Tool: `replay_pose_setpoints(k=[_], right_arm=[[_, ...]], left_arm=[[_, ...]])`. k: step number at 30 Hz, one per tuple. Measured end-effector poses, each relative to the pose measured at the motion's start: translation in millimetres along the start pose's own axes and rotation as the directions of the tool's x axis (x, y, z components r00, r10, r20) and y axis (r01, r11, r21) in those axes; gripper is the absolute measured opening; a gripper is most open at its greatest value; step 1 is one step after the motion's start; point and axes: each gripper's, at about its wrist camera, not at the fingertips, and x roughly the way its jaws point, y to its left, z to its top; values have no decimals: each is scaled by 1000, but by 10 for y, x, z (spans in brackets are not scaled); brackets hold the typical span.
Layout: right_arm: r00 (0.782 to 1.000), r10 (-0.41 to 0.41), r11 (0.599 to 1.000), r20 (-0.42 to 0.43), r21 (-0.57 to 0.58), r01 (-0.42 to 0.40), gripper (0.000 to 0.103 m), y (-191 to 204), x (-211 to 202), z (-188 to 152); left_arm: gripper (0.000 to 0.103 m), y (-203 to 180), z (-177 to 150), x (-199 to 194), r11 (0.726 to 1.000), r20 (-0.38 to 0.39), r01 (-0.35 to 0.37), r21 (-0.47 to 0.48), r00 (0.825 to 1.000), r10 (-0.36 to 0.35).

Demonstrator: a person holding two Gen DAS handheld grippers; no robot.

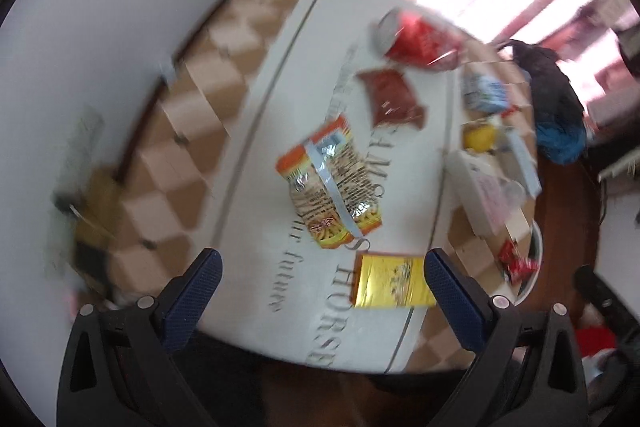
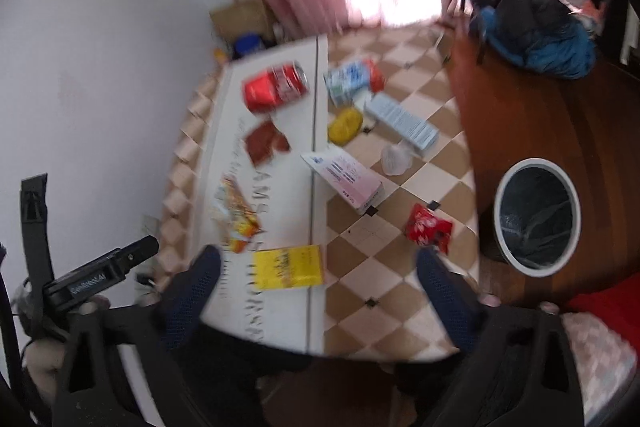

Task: Collect trash
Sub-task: 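Grasp the orange snack bag with the left gripper while the right grasps the white-pink box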

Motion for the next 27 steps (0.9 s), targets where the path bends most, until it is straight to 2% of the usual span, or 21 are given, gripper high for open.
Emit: replay_pose_setpoints(k=[2,5,7,9,11,14,16,18,20,23,26,27], right_arm=[[998,-21,1000,-63,-23,19,85,-17,452,186],[990,-56,997,-129,-60,49,85,-10,957,384],[983,-88,993,-162,-93,74,85,-2,1238,517],[974,-116,988,-194,-123,93,85,8,1479,619],[961,-159,979,-227,-165,122,85,23,1720,695],[949,-185,969,-256,-206,133,85,45,1925,753],[943,-197,966,-270,-219,139,84,45,2016,766],[939,-196,967,-284,-217,136,70,38,2089,763],[938,-161,976,-308,-192,105,62,45,2160,747],[933,-131,984,-334,-157,82,62,62,2191,708],[935,-149,983,-322,-148,105,63,94,2242,688],[935,-153,983,-319,-147,111,63,105,2258,673]], left_arm=[[102,64,91,352,994,-70,61,-91,995,-67],[95,96,195,713,980,-120,91,-176,986,-113],[80,70,246,872,977,-139,84,-196,984,-112],[70,31,293,965,975,-151,78,-207,982,-111],[69,-28,327,966,982,-136,54,-182,987,-79],[64,-166,383,920,997,-96,-15,-77,995,7],[60,-235,403,891,998,-69,-65,-7,996,65],[60,-265,419,875,993,-49,-107,45,993,109],[59,-294,434,859,991,-48,-118,68,991,121],[59,-359,442,830,987,-48,-135,83,989,139],[59,-419,472,788,986,-36,-143,85,989,147],[56,-466,445,809,985,-29,-151,84,988,154]])
